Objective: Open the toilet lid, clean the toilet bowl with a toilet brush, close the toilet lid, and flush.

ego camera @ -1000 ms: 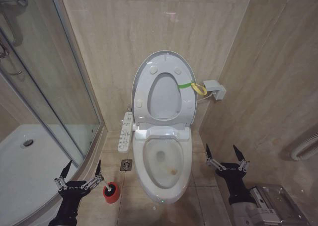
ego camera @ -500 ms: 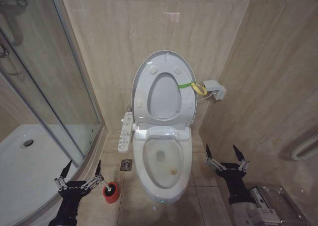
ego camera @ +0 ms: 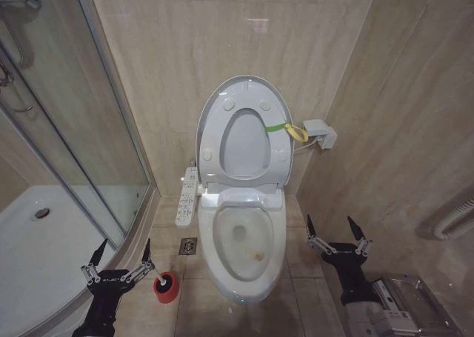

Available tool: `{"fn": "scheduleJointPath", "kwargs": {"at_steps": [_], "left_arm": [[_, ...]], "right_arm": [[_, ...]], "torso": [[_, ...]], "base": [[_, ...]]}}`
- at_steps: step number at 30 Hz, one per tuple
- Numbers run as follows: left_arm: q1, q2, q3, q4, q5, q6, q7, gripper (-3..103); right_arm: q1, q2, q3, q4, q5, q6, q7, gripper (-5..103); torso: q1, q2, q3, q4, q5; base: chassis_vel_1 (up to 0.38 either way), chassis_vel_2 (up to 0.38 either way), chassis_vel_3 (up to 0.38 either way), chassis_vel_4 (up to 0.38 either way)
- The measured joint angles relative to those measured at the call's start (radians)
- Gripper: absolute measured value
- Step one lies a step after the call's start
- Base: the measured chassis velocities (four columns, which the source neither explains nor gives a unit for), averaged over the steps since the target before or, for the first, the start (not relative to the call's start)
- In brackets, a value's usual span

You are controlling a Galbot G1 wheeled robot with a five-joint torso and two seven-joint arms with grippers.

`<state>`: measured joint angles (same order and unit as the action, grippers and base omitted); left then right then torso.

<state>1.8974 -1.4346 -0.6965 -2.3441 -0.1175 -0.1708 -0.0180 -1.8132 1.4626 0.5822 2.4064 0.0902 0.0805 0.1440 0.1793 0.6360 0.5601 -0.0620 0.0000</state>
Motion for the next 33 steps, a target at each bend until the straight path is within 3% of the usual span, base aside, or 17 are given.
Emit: {"fn": "scheduleJointPath", "kwargs": {"at_steps": [20, 23, 24, 27, 29, 31, 33], "left_arm": [[-0.004, 0.002, -0.001, -0.001, -0.006, 0.015, -0.002, 100], [-0.040, 0.019, -0.013, -0.012, -0.058, 0.121, -0.017, 100], [-0.040, 0.019, -0.013, -0.012, -0.058, 0.121, -0.017, 100], [-0.077, 0.035, -0.025, -0.026, -0.111, 0.230, -0.033, 100], [-0.085, 0.039, -0.028, -0.029, -0.122, 0.254, -0.037, 100], [-0.116, 0.055, -0.038, -0.038, -0.170, 0.343, -0.048, 100], [-0.126, 0.069, -0.043, -0.038, -0.191, 0.365, -0.045, 100]], "right_arm": [[0.000, 0.000, 0.000, 0.000, 0.000, 0.000, 0.000, 100], [0.000, 0.000, 0.000, 0.000, 0.000, 0.000, 0.000, 100], [0.000, 0.000, 0.000, 0.000, 0.000, 0.000, 0.000, 100], [0.000, 0.000, 0.000, 0.000, 0.000, 0.000, 0.000, 100], [0.000, 0.000, 0.000, 0.000, 0.000, 0.000, 0.000, 100], [0.000, 0.000, 0.000, 0.000, 0.000, 0.000, 0.000, 100], [0.000, 0.000, 0.000, 0.000, 0.000, 0.000, 0.000, 100]], "torso": [[0.000, 0.000, 0.000, 0.0001, 0.0000], [0.000, 0.000, 0.000, 0.0000, 0.0000], [0.000, 0.000, 0.000, 0.0000, 0.0000], [0.000, 0.000, 0.000, 0.0000, 0.0000], [0.000, 0.000, 0.000, 0.0000, 0.0000], [0.000, 0.000, 0.000, 0.0001, -0.0001], [0.000, 0.000, 0.000, 0.0001, -0.0001]], "base": [[0.000, 0.000, 0.000, 0.000], [0.000, 0.000, 0.000, 0.000], [0.000, 0.000, 0.000, 0.000], [0.000, 0.000, 0.000, 0.000], [0.000, 0.000, 0.000, 0.000], [0.000, 0.000, 0.000, 0.000], [0.000, 0.000, 0.000, 0.000]]}}
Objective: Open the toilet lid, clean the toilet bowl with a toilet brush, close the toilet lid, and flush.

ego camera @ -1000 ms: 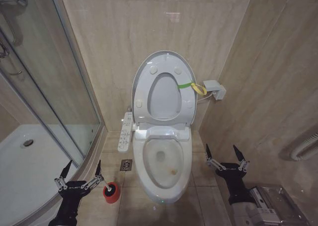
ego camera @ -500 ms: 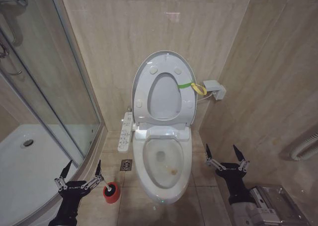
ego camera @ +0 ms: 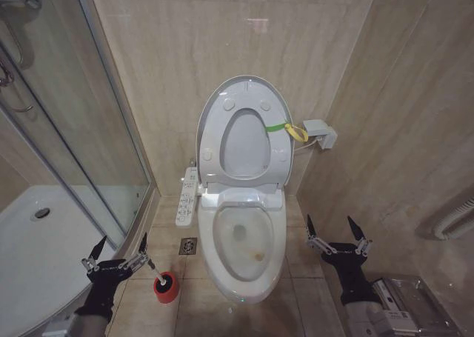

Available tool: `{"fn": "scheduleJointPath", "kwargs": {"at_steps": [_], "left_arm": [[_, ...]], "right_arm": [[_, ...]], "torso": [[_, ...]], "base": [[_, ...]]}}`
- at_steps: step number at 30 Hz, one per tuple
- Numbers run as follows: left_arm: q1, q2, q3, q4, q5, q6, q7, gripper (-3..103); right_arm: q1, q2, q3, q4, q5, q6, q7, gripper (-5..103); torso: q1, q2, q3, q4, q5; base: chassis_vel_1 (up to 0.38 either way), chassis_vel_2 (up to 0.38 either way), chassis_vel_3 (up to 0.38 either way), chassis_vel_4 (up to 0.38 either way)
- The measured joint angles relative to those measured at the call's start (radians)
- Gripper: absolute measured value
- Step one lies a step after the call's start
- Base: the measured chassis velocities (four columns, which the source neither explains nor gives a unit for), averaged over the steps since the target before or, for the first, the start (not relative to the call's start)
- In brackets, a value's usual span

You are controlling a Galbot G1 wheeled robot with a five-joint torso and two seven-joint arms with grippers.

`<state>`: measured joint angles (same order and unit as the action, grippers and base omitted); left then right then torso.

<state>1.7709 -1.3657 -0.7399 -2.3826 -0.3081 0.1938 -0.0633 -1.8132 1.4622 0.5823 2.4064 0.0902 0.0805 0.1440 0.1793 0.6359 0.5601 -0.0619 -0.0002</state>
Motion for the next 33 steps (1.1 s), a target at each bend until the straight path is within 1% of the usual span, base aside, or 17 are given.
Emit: {"fn": "scheduleJointPath", "kwargs": {"at_steps": [1, 2, 3, 4, 5, 8, 9, 10, 11, 13, 16, 17, 21, 26, 29, 31, 33], "left_arm": [[-0.006, 0.013, -0.002, 0.005, -0.013, 0.003, 0.006, 100], [-0.006, 0.020, 0.001, 0.024, -0.013, -0.019, 0.011, 100], [-0.005, 0.023, 0.004, 0.041, -0.005, -0.036, 0.014, 103], [-0.001, 0.028, 0.009, 0.065, 0.005, -0.064, 0.017, 103], [-0.001, 0.028, 0.009, 0.065, 0.005, -0.064, 0.017, 103], [0.010, 0.038, 0.021, 0.134, 0.012, -0.126, 0.028, 103], [0.010, 0.038, 0.021, 0.134, 0.012, -0.126, 0.028, 103], [0.011, 0.040, 0.025, 0.154, 0.008, -0.142, 0.030, 103], [0.011, 0.042, 0.027, 0.165, 0.002, -0.150, 0.030, 98], [0.011, 0.044, 0.028, 0.172, -0.004, -0.151, 0.030, 98], [0.003, 0.054, 0.034, 0.226, -0.020, -0.182, 0.029, 98], [0.003, 0.054, 0.034, 0.226, -0.020, -0.182, 0.029, 98], [-0.017, 0.069, 0.050, 0.353, -0.023, -0.252, 0.036, 97], [-0.041, 0.073, 0.078, 0.418, -0.037, -0.275, 0.032, 98], [-0.074, 0.071, 0.110, 0.459, -0.068, -0.289, 0.034, 98], [-0.082, 0.070, 0.117, 0.469, -0.079, -0.294, 0.042, 98], [-0.095, 0.070, 0.122, 0.488, -0.087, -0.301, 0.067, 98]], "right_arm": [[0.000, 0.000, 0.000, 0.000, 0.000, 0.000, 0.000, 100], [0.000, 0.000, 0.000, 0.000, 0.000, 0.000, 0.000, 100], [0.000, 0.000, 0.000, 0.000, 0.000, 0.000, 0.000, 100], [0.000, 0.000, 0.000, 0.000, 0.000, 0.000, 0.000, 100], [0.000, 0.000, 0.000, 0.000, 0.000, 0.000, 0.000, 100], [0.000, 0.000, 0.000, 0.000, 0.000, 0.000, 0.000, 100], [0.000, 0.000, 0.000, 0.000, 0.000, 0.000, 0.000, 100], [0.000, 0.000, 0.000, 0.000, 0.000, 0.000, 0.000, 100], [0.000, 0.000, 0.000, 0.000, 0.000, 0.000, 0.000, 100], [0.000, 0.000, 0.000, 0.000, 0.000, 0.000, 0.000, 100], [0.000, 0.000, 0.000, 0.000, 0.000, 0.000, 0.000, 100], [0.000, 0.000, 0.000, 0.000, 0.000, 0.000, 0.000, 100], [0.000, 0.000, 0.000, 0.000, 0.000, 0.000, 0.000, 100], [0.000, 0.000, 0.000, 0.000, 0.000, 0.000, 0.000, 100], [0.000, 0.000, 0.000, 0.000, 0.000, 0.000, 0.000, 100], [0.000, 0.000, 0.000, 0.000, 0.000, 0.000, 0.000, 100], [0.000, 0.000, 0.000, 0.000, 0.000, 0.000, 0.000, 100]], "torso": [[0.000, 0.000, 0.000, -0.0007, 0.0003], [0.000, 0.000, 0.000, -0.0001, 0.0002], [0.000, 0.000, 0.000, -0.0001, 0.0002], [0.000, 0.000, 0.000, -0.0001, 0.0001], [0.000, 0.000, 0.000, -0.0001, 0.0001], [0.000, 0.000, 0.000, 0.0000, 0.0000], [0.000, 0.000, 0.000, 0.0000, 0.0000], [0.000, 0.000, 0.000, 0.0000, 0.0000], [0.000, 0.000, 0.000, 0.0000, 0.0000], [0.000, 0.000, 0.000, 0.0000, 0.0000], [0.000, 0.000, 0.000, -0.0003, 0.0001], [0.000, 0.000, 0.000, -0.0003, 0.0001], [0.000, 0.000, 0.000, -0.0001, -0.0001], [0.000, 0.000, 0.000, 0.0001, -0.0001], [0.000, 0.000, 0.000, -0.0001, 0.0002], [0.000, 0.000, 0.000, -0.0001, -0.0001], [0.000, 0.000, 0.000, -0.0001, 0.0002]], "base": [[0.000, 0.000, 0.000, 0.000], [0.000, 0.000, 0.000, 0.000], [0.000, 0.000, 0.000, 0.000], [0.000, 0.000, 0.000, 0.000], [0.000, 0.000, 0.000, 0.000], [0.000, 0.000, 0.000, 0.000], [0.000, 0.000, 0.000, 0.000], [0.000, 0.000, 0.000, 0.000], [0.000, 0.000, 0.000, 0.000], [0.000, 0.000, 0.000, 0.000], [0.000, 0.000, 0.000, 0.000], [0.000, 0.000, 0.000, 0.000], [0.000, 0.000, 0.000, 0.000], [0.000, 0.000, 0.000, 0.000], [0.000, 0.000, 0.000, 0.000], [0.000, 0.000, 0.000, 0.000], [0.000, 0.000, 0.000, 0.000]]}}
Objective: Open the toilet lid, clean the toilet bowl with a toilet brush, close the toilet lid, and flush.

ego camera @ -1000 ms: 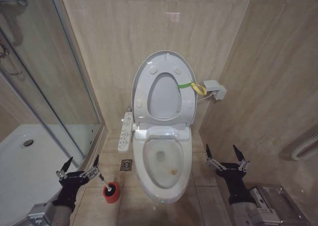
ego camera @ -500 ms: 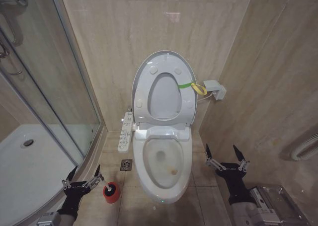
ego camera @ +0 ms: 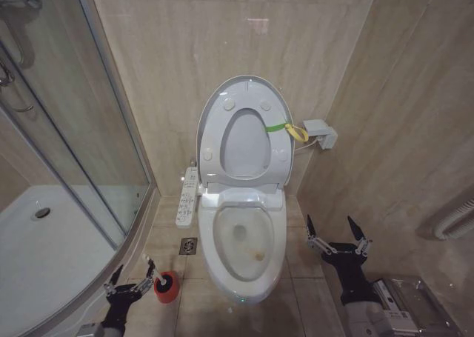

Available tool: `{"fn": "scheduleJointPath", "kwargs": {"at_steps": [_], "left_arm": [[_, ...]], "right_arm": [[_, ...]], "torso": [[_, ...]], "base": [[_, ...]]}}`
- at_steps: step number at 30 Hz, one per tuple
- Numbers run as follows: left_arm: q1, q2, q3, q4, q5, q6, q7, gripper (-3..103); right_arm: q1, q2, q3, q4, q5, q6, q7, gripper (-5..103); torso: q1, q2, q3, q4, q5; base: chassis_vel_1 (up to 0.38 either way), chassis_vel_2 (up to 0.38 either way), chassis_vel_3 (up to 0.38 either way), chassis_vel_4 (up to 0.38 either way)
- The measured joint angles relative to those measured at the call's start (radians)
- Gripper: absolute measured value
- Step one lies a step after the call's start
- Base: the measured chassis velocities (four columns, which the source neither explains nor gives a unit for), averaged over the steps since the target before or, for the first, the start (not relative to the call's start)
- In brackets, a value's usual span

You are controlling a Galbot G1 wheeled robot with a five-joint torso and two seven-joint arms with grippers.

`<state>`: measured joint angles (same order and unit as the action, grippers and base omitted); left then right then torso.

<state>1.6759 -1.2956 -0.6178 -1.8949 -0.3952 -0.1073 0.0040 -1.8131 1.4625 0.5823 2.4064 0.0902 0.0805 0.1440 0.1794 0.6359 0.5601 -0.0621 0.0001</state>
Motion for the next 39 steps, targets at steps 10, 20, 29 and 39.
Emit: {"fn": "scheduleJointPath", "kwargs": {"at_steps": [10, 20, 29, 39], "left_arm": [[-0.066, -0.002, -0.004, 0.138, 0.025, -0.019, 0.018, 97], [-0.174, 0.009, 0.015, 0.310, 0.035, -0.103, 0.060, 97], [-0.271, 0.030, 0.046, 0.435, 0.027, -0.150, 0.125, 98], [-0.343, 0.040, 0.086, 0.571, 0.031, -0.199, 0.134, 97]], "right_arm": [[0.000, 0.000, 0.000, 0.000, 0.000, 0.000, 0.000, 100], [0.000, 0.000, 0.000, 0.000, 0.000, 0.000, 0.000, 100], [0.000, 0.000, 0.000, 0.000, 0.000, 0.000, 0.000, 100], [0.000, 0.000, 0.000, 0.000, 0.000, 0.000, 0.000, 100]], "torso": [[0.000, 0.000, 0.000, 0.0001, 0.0000], [0.000, 0.000, 0.000, 0.0000, -0.0002], [0.000, 0.000, 0.000, -0.0001, -0.0002], [0.000, 0.000, 0.000, 0.0001, -0.0003]], "base": [[0.000, 0.000, 0.000, 0.000], [0.000, 0.000, 0.000, 0.000], [0.000, 0.000, 0.000, 0.000], [0.000, 0.000, 0.000, 0.000]]}}
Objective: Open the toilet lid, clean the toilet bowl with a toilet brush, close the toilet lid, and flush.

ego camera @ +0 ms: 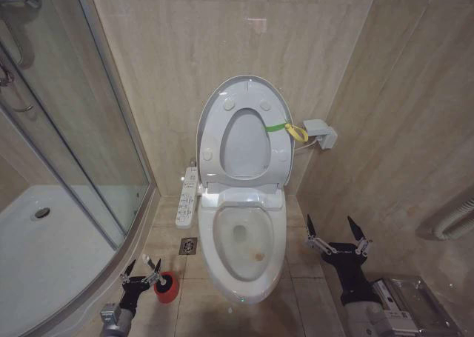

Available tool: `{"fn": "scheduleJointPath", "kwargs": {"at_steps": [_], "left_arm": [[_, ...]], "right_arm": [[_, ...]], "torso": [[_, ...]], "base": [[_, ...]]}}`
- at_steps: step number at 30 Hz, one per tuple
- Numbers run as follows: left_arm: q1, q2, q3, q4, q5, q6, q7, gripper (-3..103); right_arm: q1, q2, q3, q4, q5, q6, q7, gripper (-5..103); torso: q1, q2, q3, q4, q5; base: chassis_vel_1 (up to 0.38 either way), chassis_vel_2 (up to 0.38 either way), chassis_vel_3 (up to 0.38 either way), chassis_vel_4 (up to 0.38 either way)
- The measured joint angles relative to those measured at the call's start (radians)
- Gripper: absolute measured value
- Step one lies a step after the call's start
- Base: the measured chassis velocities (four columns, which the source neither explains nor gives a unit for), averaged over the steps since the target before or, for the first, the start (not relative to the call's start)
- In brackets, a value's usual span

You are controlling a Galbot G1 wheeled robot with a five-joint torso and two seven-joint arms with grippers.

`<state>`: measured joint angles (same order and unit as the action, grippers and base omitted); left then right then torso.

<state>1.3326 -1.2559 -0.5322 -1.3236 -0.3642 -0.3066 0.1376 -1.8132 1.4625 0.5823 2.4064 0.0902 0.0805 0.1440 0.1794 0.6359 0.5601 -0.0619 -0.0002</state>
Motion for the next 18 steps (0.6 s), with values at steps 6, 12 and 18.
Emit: {"fn": "scheduleJointPath", "kwargs": {"at_steps": [6, 12, 18], "left_arm": [[-0.043, 0.010, 0.017, 0.071, 0.000, -0.029, 0.012, 96], [-0.079, 0.016, 0.035, 0.119, -0.009, -0.041, 0.018, 96], [-0.102, 0.014, 0.048, 0.145, -0.009, -0.056, 0.020, 96]], "right_arm": [[0.000, 0.000, 0.000, 0.000, 0.000, 0.000, 0.000, 100], [0.000, 0.000, 0.000, 0.000, 0.000, 0.000, 0.000, 100], [0.000, 0.000, 0.000, 0.000, 0.000, 0.000, 0.000, 100]], "torso": [[0.000, 0.000, 0.000, -0.0001, 0.0001], [0.000, 0.000, 0.000, -0.0001, 0.0002], [0.000, 0.000, 0.000, -0.0001, 0.0001]], "base": [[0.000, 0.000, 0.000, 0.000], [0.000, 0.000, 0.000, 0.000], [0.000, 0.000, 0.000, 0.000]]}}
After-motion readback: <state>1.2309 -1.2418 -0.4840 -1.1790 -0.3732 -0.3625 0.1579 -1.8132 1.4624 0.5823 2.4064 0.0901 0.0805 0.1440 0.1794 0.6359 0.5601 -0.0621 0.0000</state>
